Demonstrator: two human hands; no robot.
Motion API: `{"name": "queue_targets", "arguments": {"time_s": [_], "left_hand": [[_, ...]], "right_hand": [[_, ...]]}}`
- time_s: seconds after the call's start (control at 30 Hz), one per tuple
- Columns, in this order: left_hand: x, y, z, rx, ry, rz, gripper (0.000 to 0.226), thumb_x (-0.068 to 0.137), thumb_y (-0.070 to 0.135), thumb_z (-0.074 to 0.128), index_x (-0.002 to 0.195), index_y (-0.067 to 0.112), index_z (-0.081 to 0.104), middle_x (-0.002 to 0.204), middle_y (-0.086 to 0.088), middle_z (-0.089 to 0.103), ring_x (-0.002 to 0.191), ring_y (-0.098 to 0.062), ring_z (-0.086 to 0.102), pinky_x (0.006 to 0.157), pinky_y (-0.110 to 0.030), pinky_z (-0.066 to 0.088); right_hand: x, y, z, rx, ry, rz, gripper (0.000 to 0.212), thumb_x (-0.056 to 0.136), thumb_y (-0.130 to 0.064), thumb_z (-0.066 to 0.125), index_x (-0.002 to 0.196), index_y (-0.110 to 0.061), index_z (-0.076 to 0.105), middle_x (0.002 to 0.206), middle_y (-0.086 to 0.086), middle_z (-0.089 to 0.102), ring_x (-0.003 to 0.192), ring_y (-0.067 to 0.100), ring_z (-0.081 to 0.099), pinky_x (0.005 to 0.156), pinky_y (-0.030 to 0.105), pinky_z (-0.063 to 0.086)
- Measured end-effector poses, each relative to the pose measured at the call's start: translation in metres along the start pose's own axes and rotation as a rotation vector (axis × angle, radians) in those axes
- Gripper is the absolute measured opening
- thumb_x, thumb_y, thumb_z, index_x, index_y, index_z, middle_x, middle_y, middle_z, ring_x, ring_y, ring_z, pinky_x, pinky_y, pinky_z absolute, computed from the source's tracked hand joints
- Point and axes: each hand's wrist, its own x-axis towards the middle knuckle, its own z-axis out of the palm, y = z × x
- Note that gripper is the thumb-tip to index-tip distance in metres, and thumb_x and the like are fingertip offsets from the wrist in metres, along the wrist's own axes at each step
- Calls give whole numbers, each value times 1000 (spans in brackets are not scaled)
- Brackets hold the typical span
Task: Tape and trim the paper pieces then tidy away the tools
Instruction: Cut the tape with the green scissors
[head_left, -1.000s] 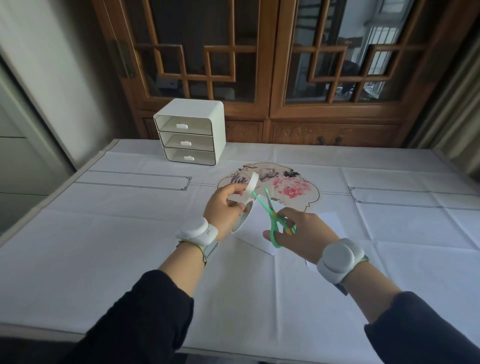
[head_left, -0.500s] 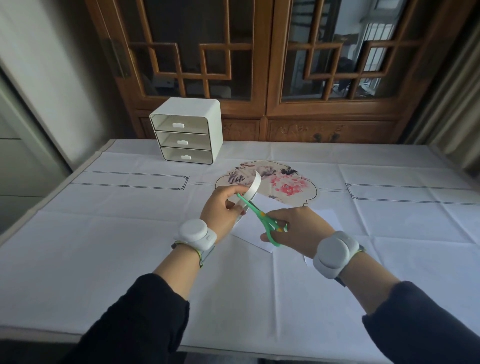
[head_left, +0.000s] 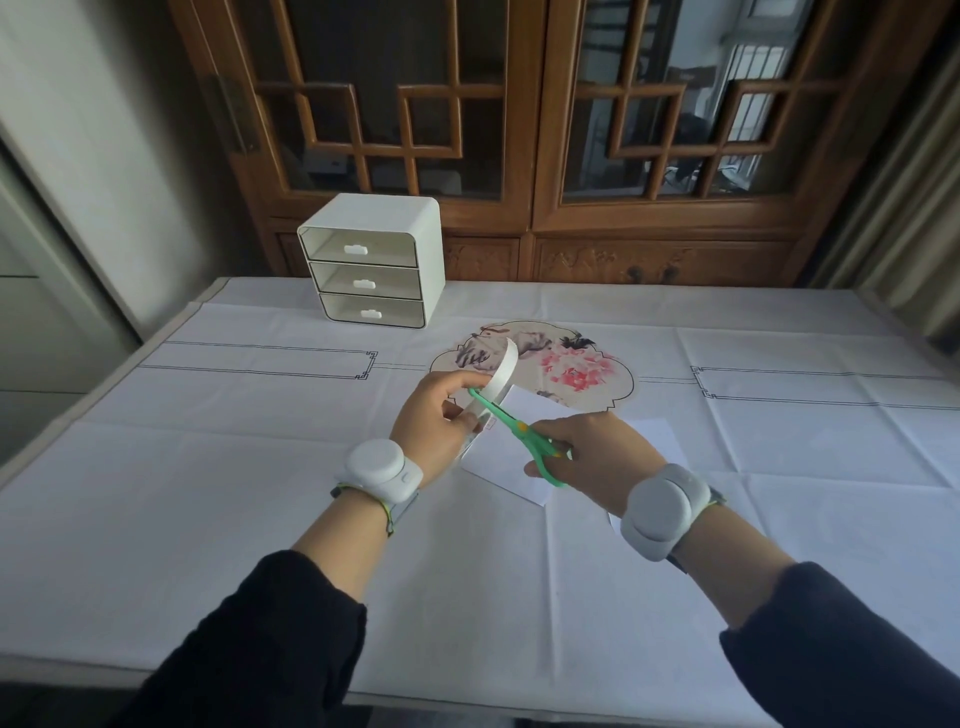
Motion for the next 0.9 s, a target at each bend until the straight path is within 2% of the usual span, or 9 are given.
{"name": "queue_targets", "arguments": {"time_s": [0.07, 0.13, 0.23, 0.33, 0.43, 0.57, 0.73, 0.83, 0.9], "left_hand": [[1, 1, 0, -6, 7, 13, 48, 83, -4, 53, 100, 41, 56, 121, 2, 56, 85, -31, 65, 82, -29, 52], [1, 1, 1, -14, 12, 28, 53, 83, -5, 53, 98, 45, 53, 120, 2, 56, 85, -30, 65, 82, -31, 52], [4, 0, 1, -32, 46, 41, 56, 82, -10, 51, 100, 43, 54, 119, 1, 56, 85, -29, 66, 75, -21, 50], [6, -2, -2, -20, 124, 36, 53, 82, -9, 48, 104, 39, 55, 119, 2, 53, 81, -25, 67, 70, -9, 44], [6, -6, -6, 13, 194, 47, 52, 82, -10, 47, 108, 34, 57, 115, 4, 48, 79, -25, 67, 64, -1, 40], [4, -12, -5, 21, 190, 41, 50, 81, -9, 51, 115, 27, 58, 114, 4, 48, 79, -24, 68, 65, 0, 40], [-1, -21, 0, 12, 157, -12, 49, 78, -3, 61, 116, 27, 58, 117, 2, 52, 74, -13, 66, 64, 1, 40], [-2, -27, 3, -5, 121, -54, 52, 75, -2, 64, 116, 30, 57, 116, 2, 55, 71, -9, 65, 66, -4, 42], [-2, -33, 6, -10, 108, -70, 53, 74, -1, 65, 114, 33, 57, 115, 3, 57, 69, -10, 67, 64, -4, 42]], "right_hand": [[1, -1, 1, -12, 2, 14, 12, 86, -40, 63, 88, -31, 56, 73, -6, 51, 62, 16, 44, 58, 24, 36], [0, -3, 3, -20, 4, 54, 25, 84, -44, 64, 101, -27, 57, 78, -6, 53, 70, 19, 49, 62, 25, 41], [0, -6, 5, -33, 30, 76, 47, 77, -55, 64, 112, -25, 52, 91, -6, 60, 79, 16, 57, 68, 27, 48], [3, -6, 7, -17, 47, 139, 57, 76, -55, 66, 118, -24, 43, 96, -2, 63, 86, 20, 61, 71, 30, 50], [9, 0, 9, -59, 55, 252, 52, 77, -50, 68, 113, -18, 48, 98, 3, 65, 87, 25, 62, 70, 32, 51], [21, 3, 19, -134, -32, 326, 45, 77, -42, 70, 111, -16, 58, 108, 5, 64, 95, 26, 62, 71, 29, 47], [37, 1, 29, -220, -120, 353, 52, 77, -44, 70, 118, -12, 60, 127, 9, 43, 105, 31, 59, 81, 33, 48], [44, 5, 33, -79, -110, 386, 55, 76, -35, 74, 121, -12, 53, 124, 9, 48, 107, 27, 56, 81, 31, 46], [45, 8, 36, 33, -96, 398, 40, 74, -28, 76, 106, -19, 53, 111, 5, 55, 96, 23, 53, 75, 29, 43]]}}
